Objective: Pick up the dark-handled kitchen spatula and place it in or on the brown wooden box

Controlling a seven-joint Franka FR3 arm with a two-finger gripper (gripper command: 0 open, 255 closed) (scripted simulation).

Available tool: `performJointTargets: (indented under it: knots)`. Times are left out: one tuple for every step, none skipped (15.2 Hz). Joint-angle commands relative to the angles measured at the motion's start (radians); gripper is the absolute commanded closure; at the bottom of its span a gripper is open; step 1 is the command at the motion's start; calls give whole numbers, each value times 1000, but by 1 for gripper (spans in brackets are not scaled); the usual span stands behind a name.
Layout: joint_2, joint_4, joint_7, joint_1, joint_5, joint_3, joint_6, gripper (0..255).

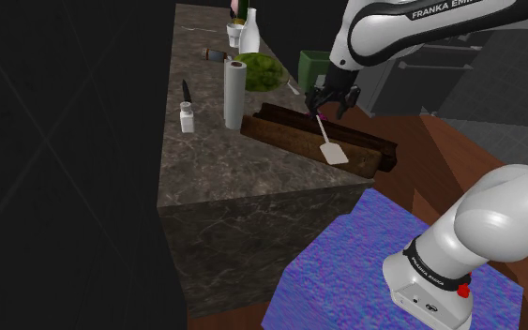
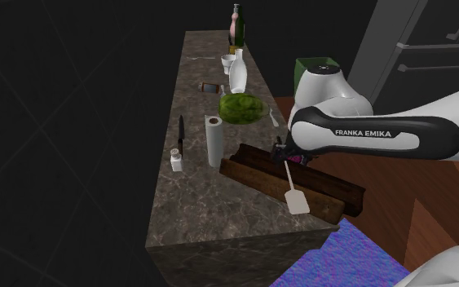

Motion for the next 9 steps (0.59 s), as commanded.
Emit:
performJointTargets:
  knots:
    - [0, 0, 0, 0, 0, 0, 0, 0]
    - [-15, 22, 0, 1, 1, 0, -37, 0]
    - [-28, 45, -1, 1, 2, 1, -73, 0]
    - [-39, 70, -1, 2, 2, 1, -109, 0]
    - [-47, 90, -1, 2, 3, 2, -137, 0]
    - [-47, 90, -1, 2, 3, 2, -137, 0]
    - [-48, 90, -1, 2, 3, 2, -137, 0]
    - [-47, 90, -1, 2, 3, 2, -137, 0]
    - [-47, 90, -1, 2, 3, 2, -137, 0]
